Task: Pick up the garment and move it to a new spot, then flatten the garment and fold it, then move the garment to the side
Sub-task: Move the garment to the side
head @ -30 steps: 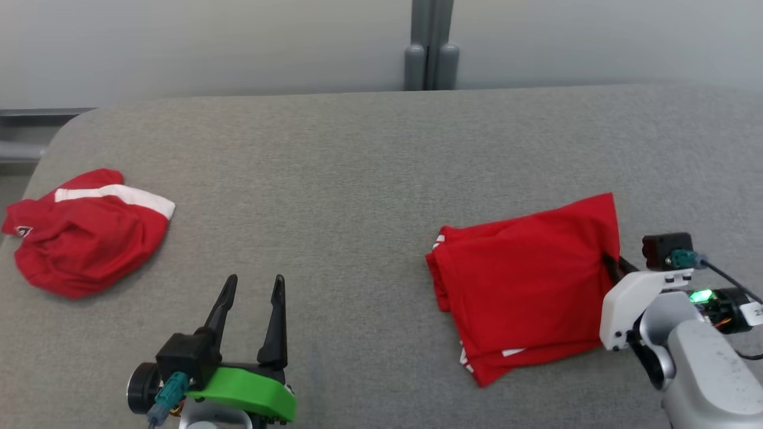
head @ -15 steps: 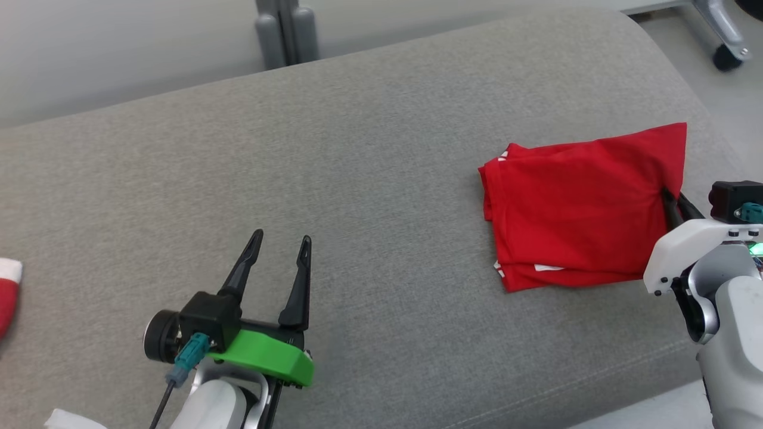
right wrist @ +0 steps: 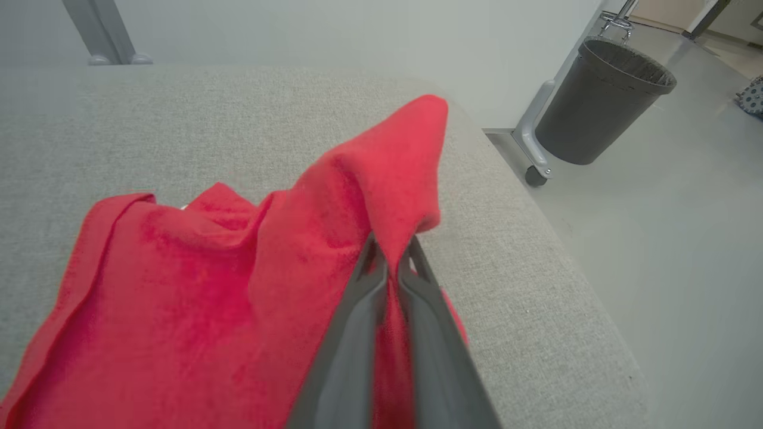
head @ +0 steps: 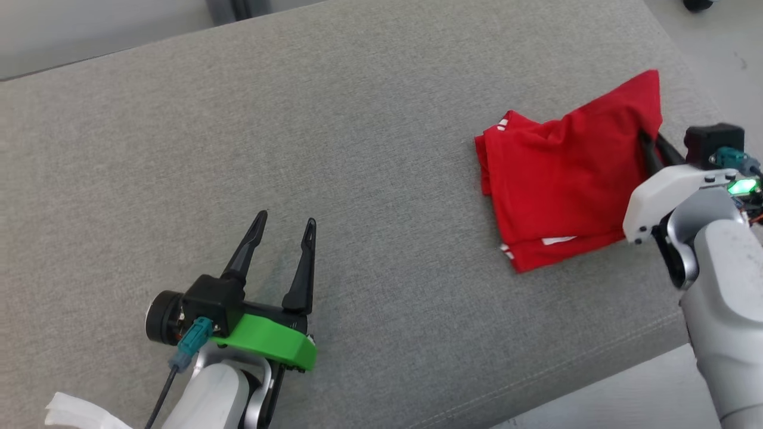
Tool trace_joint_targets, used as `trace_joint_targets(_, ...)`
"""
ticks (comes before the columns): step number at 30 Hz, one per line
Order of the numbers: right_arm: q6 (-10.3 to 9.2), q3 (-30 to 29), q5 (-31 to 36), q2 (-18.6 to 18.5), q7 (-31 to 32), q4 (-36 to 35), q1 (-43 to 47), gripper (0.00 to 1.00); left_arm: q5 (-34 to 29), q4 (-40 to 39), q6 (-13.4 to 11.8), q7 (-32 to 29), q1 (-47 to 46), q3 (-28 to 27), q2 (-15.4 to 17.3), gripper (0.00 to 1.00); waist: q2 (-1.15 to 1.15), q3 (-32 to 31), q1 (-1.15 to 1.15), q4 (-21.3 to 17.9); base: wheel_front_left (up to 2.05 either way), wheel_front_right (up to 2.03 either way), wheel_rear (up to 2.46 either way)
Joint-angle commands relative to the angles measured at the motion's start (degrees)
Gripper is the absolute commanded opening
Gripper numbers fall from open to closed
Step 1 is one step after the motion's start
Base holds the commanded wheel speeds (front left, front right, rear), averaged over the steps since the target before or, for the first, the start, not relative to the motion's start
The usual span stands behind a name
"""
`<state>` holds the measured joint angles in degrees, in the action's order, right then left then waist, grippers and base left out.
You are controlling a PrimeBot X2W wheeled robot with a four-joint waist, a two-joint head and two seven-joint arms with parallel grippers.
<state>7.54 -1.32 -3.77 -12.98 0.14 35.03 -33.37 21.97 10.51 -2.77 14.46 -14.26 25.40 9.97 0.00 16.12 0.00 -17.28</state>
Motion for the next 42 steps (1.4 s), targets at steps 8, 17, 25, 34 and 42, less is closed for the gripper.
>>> trace_joint_targets(8, -0.10, -3.16, 3.79, -7.66, 0.73, 5.56, -11.09, 0.00, 0.13, -0.09, -0.06, 0.55, -1.76, -0.50, -0.66, 1.00, 0.00, 2.46, 0.00, 7.80, 0.00, 0.00, 0.00)
trace_joint_targets(17, -0.10, -9.12, 7.71, -15.26, -2.47, 11.71, -14.21, 0.00, -0.52, -0.31, 0.23, 0.72, -1.98, -0.84, -0.61, 1.00, 0.00, 4.68, 0.00, 12.84, 0.00, 0.00, 0.00)
trace_joint_targets(25, -0.10, -17.78, 16.45, -14.74, -9.62, 14.44, -13.54, 1.00, -0.63, 0.01, 0.18, 0.76, -1.09, -0.92, -0.59, 1.00, 0.00, 4.21, 0.00, 13.35, 0.00, 0.00, 0.00)
trace_joint_targets(34, -0.10, -15.25, 18.97, -8.77, -12.29, 16.74, -15.72, 1.00, -0.26, 0.32, 0.26, 0.75, -0.51, -1.37, -0.33, 1.00, 0.00, 1.27, 0.00, 11.40, 0.00, 0.00, 0.00)
trace_joint_targets(42, -0.10, -7.64, 12.34, -4.44, -14.83, 16.47, -14.80, 1.00, 1.39, 0.74, 0.26, 0.69, 0.70, -4.29, -1.30, 1.00, 0.00, -5.74, 0.00, 11.84, 0.00, 0.00, 0.00)
